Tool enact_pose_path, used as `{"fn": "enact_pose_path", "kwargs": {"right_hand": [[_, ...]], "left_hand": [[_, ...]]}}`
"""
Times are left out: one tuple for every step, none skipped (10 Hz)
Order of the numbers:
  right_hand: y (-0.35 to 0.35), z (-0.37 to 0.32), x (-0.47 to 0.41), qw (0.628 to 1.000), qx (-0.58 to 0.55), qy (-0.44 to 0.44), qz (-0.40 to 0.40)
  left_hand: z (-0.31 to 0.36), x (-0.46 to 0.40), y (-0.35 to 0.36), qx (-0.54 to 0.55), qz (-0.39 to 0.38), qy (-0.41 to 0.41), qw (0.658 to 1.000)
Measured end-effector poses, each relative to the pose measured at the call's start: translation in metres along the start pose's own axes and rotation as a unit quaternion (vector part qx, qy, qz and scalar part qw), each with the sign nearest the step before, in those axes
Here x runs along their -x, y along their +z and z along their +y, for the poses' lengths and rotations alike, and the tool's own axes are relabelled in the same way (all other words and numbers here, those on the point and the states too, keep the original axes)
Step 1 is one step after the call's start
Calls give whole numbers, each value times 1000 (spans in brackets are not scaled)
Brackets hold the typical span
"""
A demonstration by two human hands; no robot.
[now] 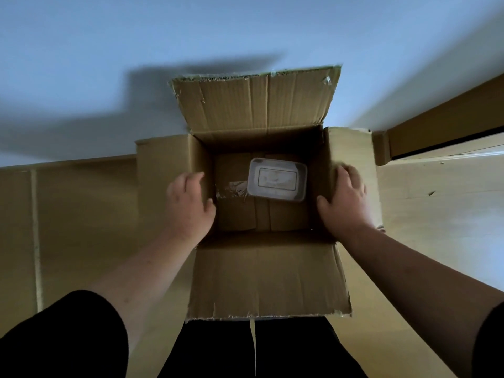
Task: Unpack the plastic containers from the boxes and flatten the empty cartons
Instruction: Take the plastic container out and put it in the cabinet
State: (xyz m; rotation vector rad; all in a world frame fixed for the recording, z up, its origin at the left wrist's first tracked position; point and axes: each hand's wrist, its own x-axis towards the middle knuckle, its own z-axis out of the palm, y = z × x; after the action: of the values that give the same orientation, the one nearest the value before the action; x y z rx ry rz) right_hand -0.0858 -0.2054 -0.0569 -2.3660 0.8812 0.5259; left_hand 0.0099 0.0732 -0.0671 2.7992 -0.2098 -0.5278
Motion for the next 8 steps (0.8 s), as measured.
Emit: {"fn": "enact_pose_path", "kwargs": {"right_hand": [[4, -21, 16, 990, -38, -133, -2], [22, -40, 18, 988, -38, -131, -76], [51, -41, -7, 985, -86, 36, -142], [77, -31, -39, 973, -100, 118, -170], [97, -25, -70, 968, -110, 151, -167], [109, -23, -89, 963, -129, 178, -153], [114, -25, -92, 961, -121, 192, -159], [110, -27, -88, 961, -101, 190, -177]], "left_hand": [[23, -2, 10, 66, -42, 48, 996], [42, -9, 25, 96, -121, 30, 988], [58, -24, 46, 117, -195, -31, 973], [61, -44, 71, 177, -226, -115, 951], [56, -61, 94, 211, -238, -177, 932], [45, -70, 111, 244, -246, -202, 916], [36, -69, 117, 283, -252, -196, 904], [39, -66, 114, 313, -239, -207, 896]]}}
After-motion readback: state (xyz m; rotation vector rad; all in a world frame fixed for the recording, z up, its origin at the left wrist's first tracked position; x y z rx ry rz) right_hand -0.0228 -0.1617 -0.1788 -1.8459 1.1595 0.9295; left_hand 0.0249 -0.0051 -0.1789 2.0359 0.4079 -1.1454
